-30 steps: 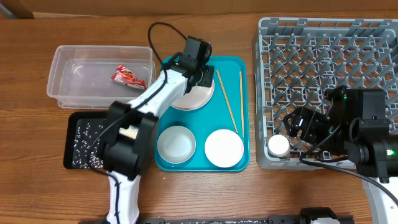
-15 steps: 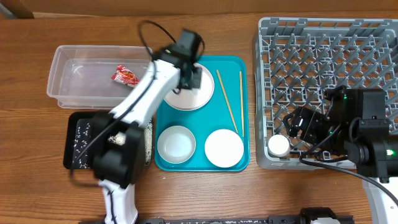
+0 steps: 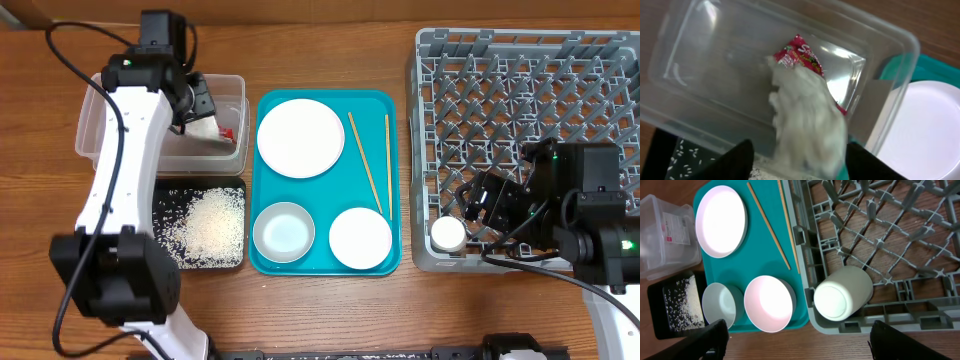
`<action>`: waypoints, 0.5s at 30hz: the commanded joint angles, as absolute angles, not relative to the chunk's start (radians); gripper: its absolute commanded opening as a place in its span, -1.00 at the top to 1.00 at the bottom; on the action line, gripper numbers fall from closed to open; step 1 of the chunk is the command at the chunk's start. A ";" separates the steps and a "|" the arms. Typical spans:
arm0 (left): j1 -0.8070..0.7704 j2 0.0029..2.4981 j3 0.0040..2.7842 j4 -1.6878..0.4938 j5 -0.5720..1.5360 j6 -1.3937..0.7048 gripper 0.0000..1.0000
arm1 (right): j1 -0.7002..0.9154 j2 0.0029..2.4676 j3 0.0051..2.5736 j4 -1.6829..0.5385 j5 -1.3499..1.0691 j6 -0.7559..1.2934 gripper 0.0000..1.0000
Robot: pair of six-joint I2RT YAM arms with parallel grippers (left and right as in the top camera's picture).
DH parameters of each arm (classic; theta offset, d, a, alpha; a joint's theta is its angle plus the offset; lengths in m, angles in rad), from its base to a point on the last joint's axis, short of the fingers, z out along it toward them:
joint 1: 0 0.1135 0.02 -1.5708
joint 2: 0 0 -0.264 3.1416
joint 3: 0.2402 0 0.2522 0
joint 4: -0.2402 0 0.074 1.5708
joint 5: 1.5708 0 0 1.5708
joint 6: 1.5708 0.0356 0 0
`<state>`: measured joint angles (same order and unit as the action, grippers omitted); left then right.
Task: Sort waste into correct bins and load items into the dishwasher
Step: 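Grasp the tissue on the plate and drop it into the clear bin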
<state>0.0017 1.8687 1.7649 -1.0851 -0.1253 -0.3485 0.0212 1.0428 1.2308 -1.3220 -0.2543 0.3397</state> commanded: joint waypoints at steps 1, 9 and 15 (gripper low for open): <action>0.017 1.873 1.770 -1.114 0.027 -0.291 -0.18 | 0.019 1.040 1.257 -1.327 -0.245 0.334 -0.90; -0.038 1.735 1.919 -1.328 0.179 -0.246 -0.16 | 0.019 1.040 1.257 -1.338 -0.244 0.333 -0.94; -0.180 1.630 1.919 -1.408 0.171 -0.250 -0.13 | 0.019 1.040 1.257 -1.322 -0.245 0.334 -0.96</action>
